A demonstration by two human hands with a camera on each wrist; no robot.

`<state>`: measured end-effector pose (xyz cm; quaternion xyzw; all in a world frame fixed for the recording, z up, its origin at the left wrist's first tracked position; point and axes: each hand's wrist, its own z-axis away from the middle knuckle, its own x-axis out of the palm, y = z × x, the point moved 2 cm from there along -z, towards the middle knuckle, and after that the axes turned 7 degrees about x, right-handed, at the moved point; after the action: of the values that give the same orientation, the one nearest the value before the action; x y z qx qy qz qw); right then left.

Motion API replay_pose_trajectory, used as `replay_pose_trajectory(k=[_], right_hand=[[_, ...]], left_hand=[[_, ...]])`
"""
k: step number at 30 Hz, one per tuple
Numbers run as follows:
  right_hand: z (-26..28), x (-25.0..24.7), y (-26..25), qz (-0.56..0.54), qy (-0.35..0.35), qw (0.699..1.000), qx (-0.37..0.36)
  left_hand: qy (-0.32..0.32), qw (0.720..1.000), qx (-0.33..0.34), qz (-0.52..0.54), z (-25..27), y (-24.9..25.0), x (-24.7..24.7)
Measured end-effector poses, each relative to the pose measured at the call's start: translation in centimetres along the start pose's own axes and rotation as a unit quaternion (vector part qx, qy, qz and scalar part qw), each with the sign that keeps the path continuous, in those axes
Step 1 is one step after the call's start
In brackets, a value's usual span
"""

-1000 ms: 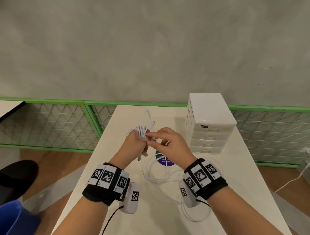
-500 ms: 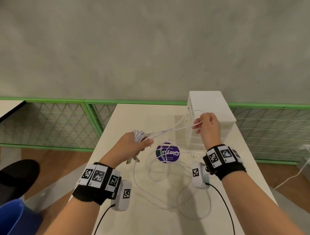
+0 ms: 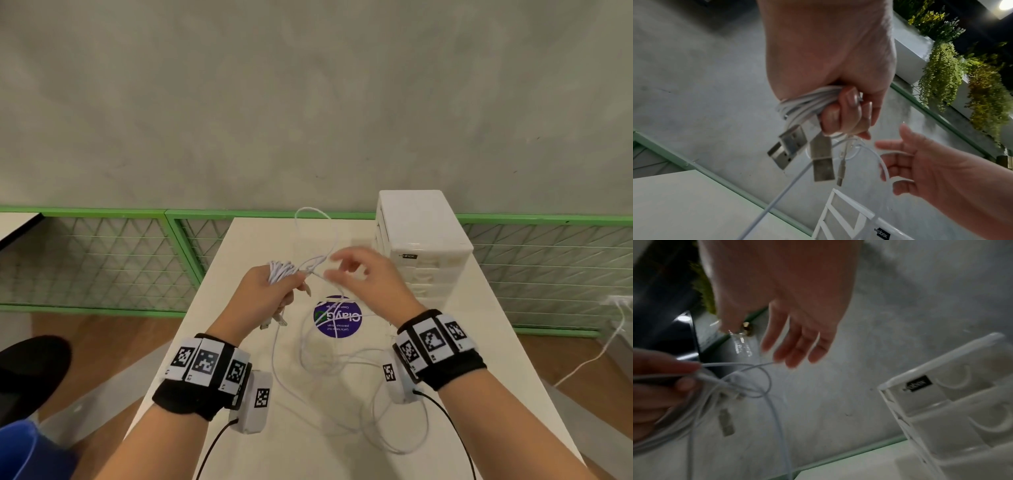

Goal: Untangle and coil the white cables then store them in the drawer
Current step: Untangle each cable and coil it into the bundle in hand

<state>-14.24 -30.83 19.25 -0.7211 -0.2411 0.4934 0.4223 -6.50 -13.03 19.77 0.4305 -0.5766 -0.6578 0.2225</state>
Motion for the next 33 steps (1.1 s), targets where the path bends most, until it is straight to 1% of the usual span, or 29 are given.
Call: replay_pose_trajectory(k=[1,2,4,6,7,9,12,14,17,18,20,21,22,24,25,28,30,31,33], right_hand=[[0.2,0.9,-0.1,0.022,-0.053,0.998,0.005],[0.3,1.6,0.0,0.022,-0.078,0.997,0.009],[0.3,2.2,0.5,-0.034,-0.081,0.996,0.023],[0.0,1.9,1.3,-0.089,-0.054,0.993,0.057],[-0.3,1.4,1.7,-0.101,-0.025,0.992,0.067],[-0.8,0.2,2.8,-0.099,0.028,0.992,0.078],[-1.1,-0.5,3.9,-0.073,0.074,0.991,0.089],[-1.3,-0.6,4.4,-0.06,0.08,0.99,0.096],[-1.3,-0.3,4.8,0.006,0.058,0.993,0.098],[-1.1,-0.3,4.6,0.008,0.068,0.993,0.091],[-0.3,-0.2,3.5,-0.029,0.09,0.994,0.048],[0.1,0.1,2.6,-0.043,0.079,0.996,0.02],[0.4,0.6,1.7,-0.047,0.046,0.998,0.001],[0.7,1.9,0.2,-0.035,-0.032,0.999,-0.017],[0.8,2.5,-0.2,-0.033,-0.05,0.998,-0.022],[0.6,3.2,0.1,-0.065,-0.038,0.997,-0.011],[0.5,2.9,0.5,-0.108,-0.039,0.993,0.013],[0.3,2.5,0.7,-0.146,-0.029,0.988,0.03],[-0.2,1.2,1.1,-0.223,0.022,0.973,0.063]], left_hand=[[-0.001,1.0,0.005,0.006,0.0,0.1,0.1],[-0.003,1.0,0.01,0.008,0.1,0.3,0.2],[-0.005,1.0,0.014,-0.004,0.1,0.4,0.2],[0.004,1.0,0.012,-0.014,0.0,0.3,-0.1],[0.017,1.0,0.011,-0.013,-0.1,0.3,-0.4],[0.043,0.999,0.006,-0.013,-0.2,0.0,-0.9],[0.06,0.998,-0.003,-0.026,-0.3,-0.2,-1.1],[0.068,0.997,-0.007,-0.027,-0.5,-0.1,-1.1],[0.067,0.997,-0.002,-0.031,-0.8,0.2,-1.0],[0.062,0.998,0.003,-0.031,-0.8,0.3,-1.0],[0.051,0.998,0.007,-0.036,-0.8,0.4,-0.7],[0.045,0.998,0.008,-0.04,-0.8,0.5,-0.4],[0.043,0.998,0.009,-0.042,-0.8,0.5,0.1],[0.043,0.998,0.018,-0.034,-0.7,0.7,0.9],[0.042,0.998,0.025,-0.025,-0.6,0.7,1.3],[0.049,0.998,0.033,-0.024,-0.7,0.6,1.4],[0.054,0.998,0.021,-0.028,-0.8,0.4,1.0],[0.06,0.998,0.011,-0.025,-0.9,0.1,0.6],[0.084,0.996,-0.006,-0.015,-1.1,-0.3,-0.3]])
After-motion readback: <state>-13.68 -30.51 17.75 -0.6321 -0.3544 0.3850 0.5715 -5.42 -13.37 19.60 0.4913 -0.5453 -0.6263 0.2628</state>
